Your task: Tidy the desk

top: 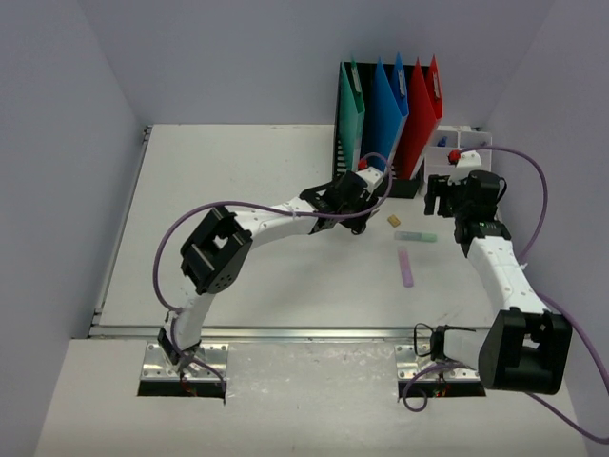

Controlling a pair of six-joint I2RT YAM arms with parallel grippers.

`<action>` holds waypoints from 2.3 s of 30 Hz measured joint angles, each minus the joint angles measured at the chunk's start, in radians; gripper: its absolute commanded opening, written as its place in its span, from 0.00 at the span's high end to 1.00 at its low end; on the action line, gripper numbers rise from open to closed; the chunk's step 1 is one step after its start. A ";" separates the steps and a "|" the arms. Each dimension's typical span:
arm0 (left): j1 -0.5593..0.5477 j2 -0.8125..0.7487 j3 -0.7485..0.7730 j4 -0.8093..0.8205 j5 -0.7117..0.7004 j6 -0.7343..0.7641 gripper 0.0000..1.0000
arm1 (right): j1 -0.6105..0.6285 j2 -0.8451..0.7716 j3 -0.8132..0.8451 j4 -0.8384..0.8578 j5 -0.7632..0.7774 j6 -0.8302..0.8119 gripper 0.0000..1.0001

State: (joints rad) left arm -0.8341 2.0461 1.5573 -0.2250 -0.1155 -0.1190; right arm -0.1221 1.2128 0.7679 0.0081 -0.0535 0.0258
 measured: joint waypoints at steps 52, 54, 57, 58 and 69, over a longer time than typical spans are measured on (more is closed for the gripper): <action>0.058 -0.017 0.071 -0.286 0.621 -0.206 1.00 | 0.201 -0.409 -0.208 -0.474 -0.787 -1.257 0.49; 0.063 -0.017 0.071 -0.297 0.637 -0.221 1.00 | 0.259 -0.396 -0.206 -0.492 -0.776 -1.270 0.49; 0.068 -0.017 0.071 -0.302 0.661 -0.244 1.00 | 0.326 -0.368 -0.198 -0.514 -0.750 -1.275 0.51; 0.069 -0.017 0.071 -0.303 0.668 -0.251 1.00 | 0.342 -0.355 -0.195 -0.515 -0.737 -1.275 0.51; 0.071 -0.017 0.071 -0.303 0.714 -0.286 1.00 | 0.486 -0.234 -0.159 -0.503 -0.600 -1.266 0.62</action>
State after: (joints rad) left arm -0.7631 2.0293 1.6287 -0.5278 0.5981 -0.4049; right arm 0.3644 0.9791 0.6087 -0.4945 -0.6536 -1.2404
